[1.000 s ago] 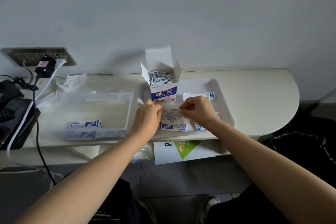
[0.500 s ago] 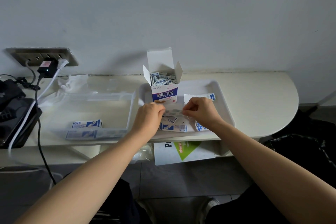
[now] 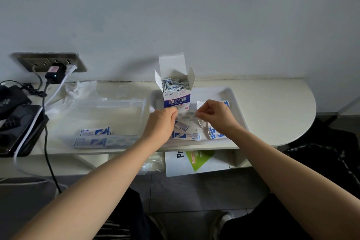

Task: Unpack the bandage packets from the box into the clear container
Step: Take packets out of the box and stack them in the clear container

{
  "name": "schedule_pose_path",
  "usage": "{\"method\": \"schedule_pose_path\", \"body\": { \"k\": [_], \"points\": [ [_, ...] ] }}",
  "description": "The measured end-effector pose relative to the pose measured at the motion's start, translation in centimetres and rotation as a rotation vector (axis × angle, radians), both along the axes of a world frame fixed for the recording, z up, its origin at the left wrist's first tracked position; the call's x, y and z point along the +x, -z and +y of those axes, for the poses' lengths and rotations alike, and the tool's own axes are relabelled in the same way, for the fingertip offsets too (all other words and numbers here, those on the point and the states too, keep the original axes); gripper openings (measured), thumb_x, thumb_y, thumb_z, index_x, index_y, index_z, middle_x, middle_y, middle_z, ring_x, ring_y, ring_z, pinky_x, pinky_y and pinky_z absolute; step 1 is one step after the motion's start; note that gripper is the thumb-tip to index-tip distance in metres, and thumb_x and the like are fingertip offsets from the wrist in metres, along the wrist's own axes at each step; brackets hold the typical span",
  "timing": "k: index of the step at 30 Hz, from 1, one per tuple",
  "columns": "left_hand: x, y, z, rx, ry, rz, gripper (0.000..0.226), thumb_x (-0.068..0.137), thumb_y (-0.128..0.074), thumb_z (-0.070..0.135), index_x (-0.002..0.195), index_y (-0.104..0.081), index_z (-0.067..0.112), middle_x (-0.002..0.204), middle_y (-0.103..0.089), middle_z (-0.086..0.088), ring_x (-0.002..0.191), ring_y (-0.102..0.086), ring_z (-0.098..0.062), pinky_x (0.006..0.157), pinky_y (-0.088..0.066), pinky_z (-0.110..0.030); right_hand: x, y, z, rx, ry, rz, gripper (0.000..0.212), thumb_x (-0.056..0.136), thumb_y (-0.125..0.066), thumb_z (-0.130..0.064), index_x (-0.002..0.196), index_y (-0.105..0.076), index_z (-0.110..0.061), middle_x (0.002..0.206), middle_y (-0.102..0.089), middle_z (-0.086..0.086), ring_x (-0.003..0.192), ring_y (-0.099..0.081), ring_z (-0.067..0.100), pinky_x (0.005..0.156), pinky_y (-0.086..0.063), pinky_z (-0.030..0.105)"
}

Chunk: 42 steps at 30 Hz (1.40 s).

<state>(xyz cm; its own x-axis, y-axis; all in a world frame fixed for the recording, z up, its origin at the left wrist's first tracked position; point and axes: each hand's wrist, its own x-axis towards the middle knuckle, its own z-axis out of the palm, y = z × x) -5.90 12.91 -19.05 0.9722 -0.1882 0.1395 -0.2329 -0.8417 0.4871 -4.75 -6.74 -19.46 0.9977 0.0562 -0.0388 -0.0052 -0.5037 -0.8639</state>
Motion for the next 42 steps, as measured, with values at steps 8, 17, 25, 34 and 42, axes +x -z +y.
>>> {"method": "schedule_pose_path", "body": {
  "k": [8, 17, 25, 34, 42],
  "points": [
    [-0.2, -1.2, 0.7, 0.021, 0.013, -0.053, 0.020, 0.098, -0.048, 0.025, 0.095, -0.065, 0.016, 0.081, -0.068, -0.005, 0.071, -0.060, -0.026, 0.062, -0.047, -0.032, -1.0, -1.7, 0.5, 0.214, 0.011, 0.105, 0.014, 0.084, -0.068, 0.000, 0.075, -0.058, -0.005, 0.074, -0.071, 0.020, 0.067, -0.071, 0.032, 0.067, -0.060, 0.040],
    [0.1, -5.8, 4.8, -0.339, -0.142, 0.111, 0.010, 0.089, -0.062, 0.016, 0.085, -0.070, 0.015, 0.060, -0.067, 0.004, 0.038, -0.050, 0.001, 0.054, -0.043, -0.019, -1.2, -4.9, 4.1, 0.537, -0.028, 0.115, 0.010, 0.080, -0.067, 0.011, 0.078, -0.060, 0.003, 0.067, -0.071, 0.009, 0.059, -0.070, 0.023, 0.060, -0.059, 0.027],
    [-1.7, -8.6, 12.8, -0.537, -0.243, 0.183, 0.005, 0.089, -0.065, 0.012, 0.088, -0.066, 0.007, 0.068, -0.071, -0.006, 0.042, -0.052, -0.008, 0.038, -0.035, -0.011, -0.2, -6.5, 11.7, 0.608, -0.135, 0.158, 0.016, 0.079, -0.067, 0.010, 0.074, -0.058, -0.001, 0.075, -0.070, 0.015, 0.061, -0.070, 0.027, 0.063, -0.060, 0.031],
    [-2.5, -7.8, 18.4, -0.521, -0.254, 0.305, 0.005, 0.089, -0.066, 0.013, 0.086, -0.062, 0.010, 0.066, -0.069, -0.005, 0.043, -0.052, -0.008, 0.039, -0.034, -0.019, 0.9, -7.1, 17.8, 0.102, -0.391, 0.045, 0.018, 0.083, -0.071, -0.007, 0.100, -0.071, -0.007, 0.086, -0.071, 0.005, 0.075, -0.065, 0.009, 0.077, -0.054, 0.021],
    [-2.1, -6.7, 18.8, -0.368, -0.227, 0.321, 0.004, 0.089, -0.064, 0.016, 0.088, -0.063, 0.012, 0.067, -0.072, -0.002, 0.048, -0.058, -0.011, 0.041, -0.040, -0.018, 1.8, -7.1, 20.0, -0.174, -0.450, 0.011, 0.014, 0.076, -0.077, -0.011, 0.090, -0.076, -0.015, 0.087, -0.075, 0.004, 0.076, -0.067, 0.008, 0.068, -0.047, 0.006]
  ]
}}
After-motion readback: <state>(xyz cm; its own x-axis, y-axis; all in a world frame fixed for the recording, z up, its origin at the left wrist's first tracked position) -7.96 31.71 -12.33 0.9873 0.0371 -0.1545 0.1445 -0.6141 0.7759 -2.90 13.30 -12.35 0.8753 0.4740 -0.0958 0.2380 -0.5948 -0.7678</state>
